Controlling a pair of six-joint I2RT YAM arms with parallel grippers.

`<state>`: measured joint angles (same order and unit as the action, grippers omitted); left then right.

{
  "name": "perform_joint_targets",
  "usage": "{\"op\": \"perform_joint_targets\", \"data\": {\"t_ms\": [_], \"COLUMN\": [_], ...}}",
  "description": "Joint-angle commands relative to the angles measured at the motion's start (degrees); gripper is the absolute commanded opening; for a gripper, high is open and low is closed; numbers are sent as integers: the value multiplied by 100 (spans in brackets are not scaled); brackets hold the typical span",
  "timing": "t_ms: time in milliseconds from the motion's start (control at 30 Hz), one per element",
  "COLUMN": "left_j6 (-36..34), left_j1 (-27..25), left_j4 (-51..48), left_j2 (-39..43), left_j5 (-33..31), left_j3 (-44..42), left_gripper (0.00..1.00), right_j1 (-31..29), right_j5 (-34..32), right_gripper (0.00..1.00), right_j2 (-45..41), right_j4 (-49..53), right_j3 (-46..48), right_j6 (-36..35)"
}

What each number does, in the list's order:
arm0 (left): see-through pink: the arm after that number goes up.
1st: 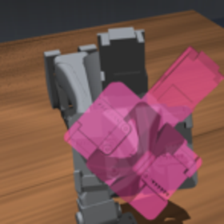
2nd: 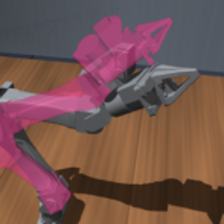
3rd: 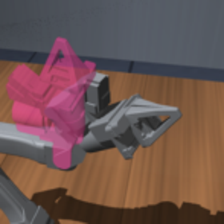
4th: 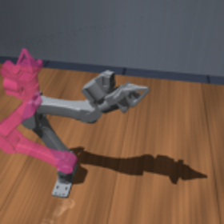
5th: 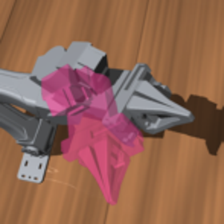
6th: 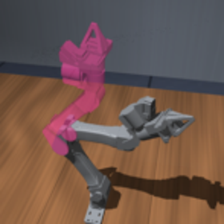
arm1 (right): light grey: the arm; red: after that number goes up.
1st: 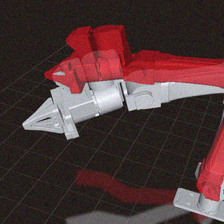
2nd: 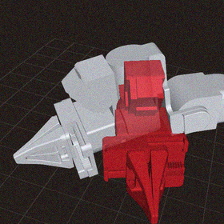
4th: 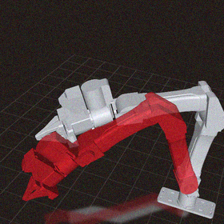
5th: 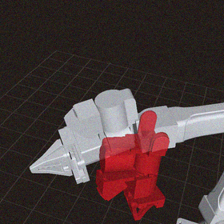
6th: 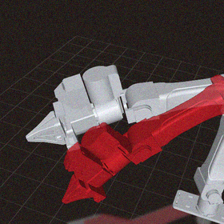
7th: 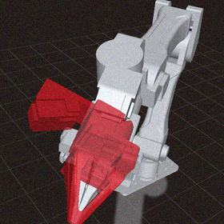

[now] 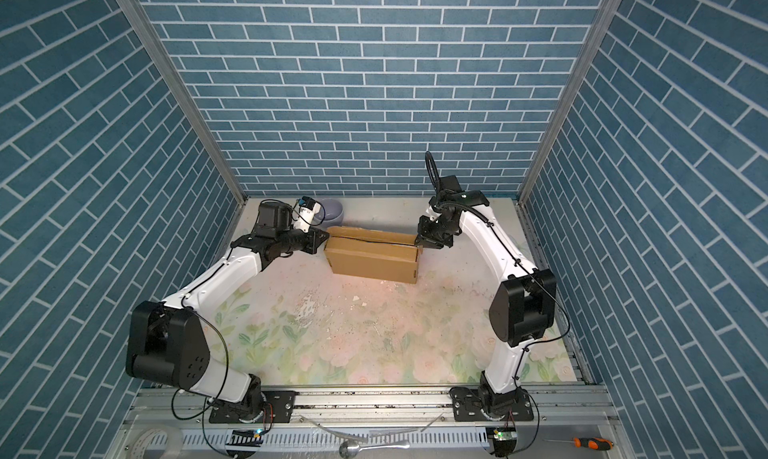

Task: Fold the paper box
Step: 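Hold the box end with the left gripper while the right regrips the far corner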

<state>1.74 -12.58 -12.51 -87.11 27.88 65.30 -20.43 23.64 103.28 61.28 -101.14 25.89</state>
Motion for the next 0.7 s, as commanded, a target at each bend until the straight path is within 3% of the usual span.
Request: {"op": "perform_joint_targets", "data": {"t_ms": [0,167,300,533,667], "left_j6": [45,46,38,55,46], "left_j1": [-69,-69,-69,-69,-76], "left_j4": [-395,-410,-404,-402,-412], "left_j2": [-8,-43,-43,-60,-64], "left_j5": [-37,-36,-55,-46,-39], "left_j3": [-26,1,-8,2,1], "left_gripper": [0,0,0,0,0], "right_j1": [39,39,39,-4,-2], "right_j5": [220,108,-201,-105,61], "right_gripper": [29,27,16,2,0], "right_j2": [-205,-221,-182,-71,-54], "right_j4": [410,623,965,963,895], "right_j3": [-311,-351,-475,-465,-480], "right_j6": [-272,-396,-634,-655,-598]}}
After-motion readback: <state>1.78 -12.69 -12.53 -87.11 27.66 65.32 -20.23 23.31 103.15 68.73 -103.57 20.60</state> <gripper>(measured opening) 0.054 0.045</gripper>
